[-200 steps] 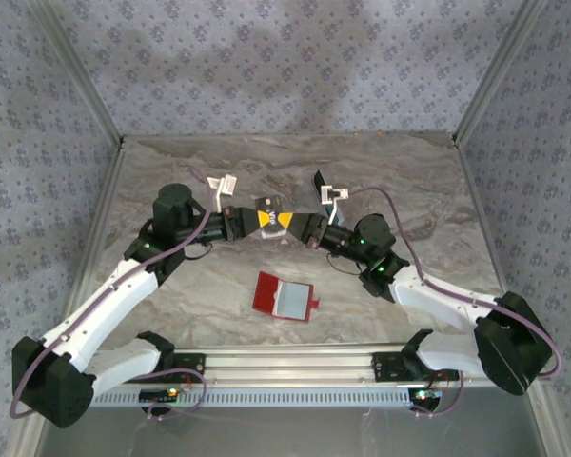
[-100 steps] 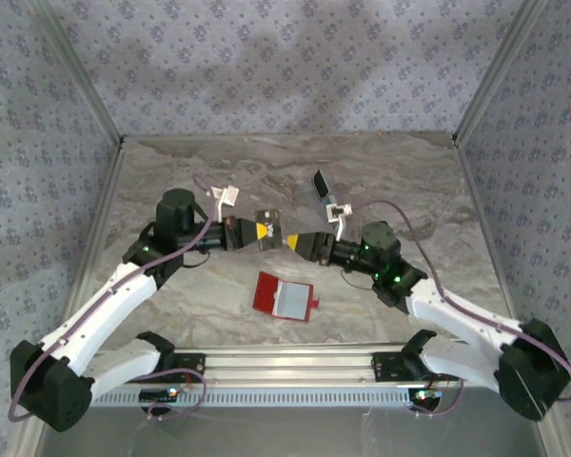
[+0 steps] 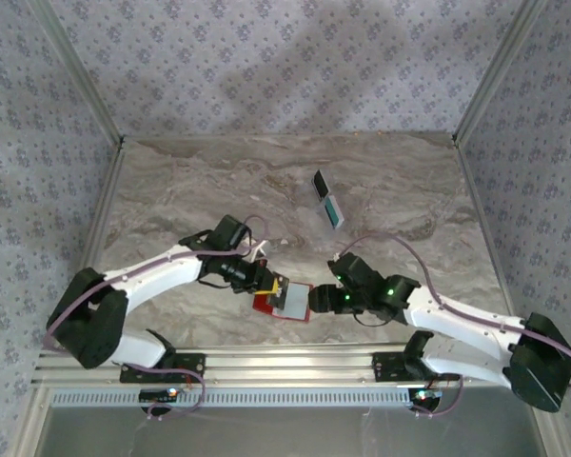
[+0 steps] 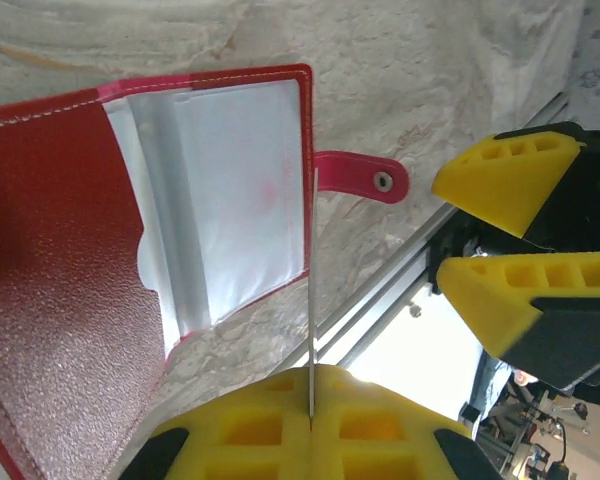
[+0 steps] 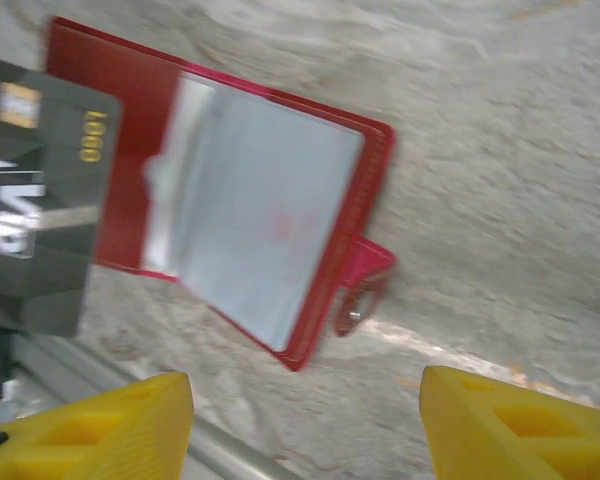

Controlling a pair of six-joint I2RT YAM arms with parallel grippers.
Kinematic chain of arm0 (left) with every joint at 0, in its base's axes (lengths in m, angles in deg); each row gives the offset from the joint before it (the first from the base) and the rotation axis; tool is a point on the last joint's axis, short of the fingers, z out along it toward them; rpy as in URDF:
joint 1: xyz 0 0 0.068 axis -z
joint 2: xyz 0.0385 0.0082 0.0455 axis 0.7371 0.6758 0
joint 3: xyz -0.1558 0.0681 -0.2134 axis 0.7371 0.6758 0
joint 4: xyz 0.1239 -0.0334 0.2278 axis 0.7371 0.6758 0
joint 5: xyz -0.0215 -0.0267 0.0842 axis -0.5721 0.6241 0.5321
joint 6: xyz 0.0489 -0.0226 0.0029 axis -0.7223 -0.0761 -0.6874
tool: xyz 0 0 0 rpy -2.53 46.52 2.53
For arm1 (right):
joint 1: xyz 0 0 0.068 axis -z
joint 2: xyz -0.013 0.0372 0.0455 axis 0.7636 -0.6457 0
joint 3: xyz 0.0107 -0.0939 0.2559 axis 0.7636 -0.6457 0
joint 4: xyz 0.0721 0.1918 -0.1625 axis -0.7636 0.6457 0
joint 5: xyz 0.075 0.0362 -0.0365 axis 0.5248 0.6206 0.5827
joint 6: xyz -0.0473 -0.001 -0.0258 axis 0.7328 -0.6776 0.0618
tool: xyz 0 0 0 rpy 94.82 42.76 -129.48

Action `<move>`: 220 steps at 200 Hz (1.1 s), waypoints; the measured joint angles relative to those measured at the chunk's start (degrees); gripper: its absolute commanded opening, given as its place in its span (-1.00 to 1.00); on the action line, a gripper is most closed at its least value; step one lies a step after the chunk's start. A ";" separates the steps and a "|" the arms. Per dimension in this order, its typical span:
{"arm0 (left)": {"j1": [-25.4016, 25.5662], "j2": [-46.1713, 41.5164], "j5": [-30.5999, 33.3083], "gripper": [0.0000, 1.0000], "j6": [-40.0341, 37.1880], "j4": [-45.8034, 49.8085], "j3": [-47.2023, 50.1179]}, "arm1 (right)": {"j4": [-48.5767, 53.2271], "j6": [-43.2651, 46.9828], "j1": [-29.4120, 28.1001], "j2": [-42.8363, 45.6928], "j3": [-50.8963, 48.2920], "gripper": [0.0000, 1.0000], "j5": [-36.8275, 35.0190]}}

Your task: Put the credit cards into the card holder

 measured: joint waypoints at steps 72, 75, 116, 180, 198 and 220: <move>-0.04 9.88 5.38 -1.00 -4.28 3.72 -3.17 | -0.96 1.84 0.00 -5.68 0.02 -0.58 -1.64; -0.04 9.90 5.55 -1.00 -4.35 3.80 -3.28 | -1.16 1.40 0.00 -5.68 0.02 -0.60 -1.64; -0.04 9.90 6.80 -1.00 -4.70 3.65 -3.69 | -3.37 1.38 0.00 -5.73 -0.50 -0.85 -1.62; -0.04 10.56 5.05 -1.00 -4.76 0.00 -3.34 | -5.86 1.27 0.00 -5.60 -2.19 -0.89 -1.57; -0.07 11.06 5.07 -1.00 -4.94 -0.09 -3.32 | -6.34 1.22 0.02 -5.18 -2.86 -0.79 -1.57; -0.22 12.35 5.07 -1.00 -5.31 -0.09 -3.30 | -6.82 0.87 0.00 -4.42 -3.58 -0.69 -1.60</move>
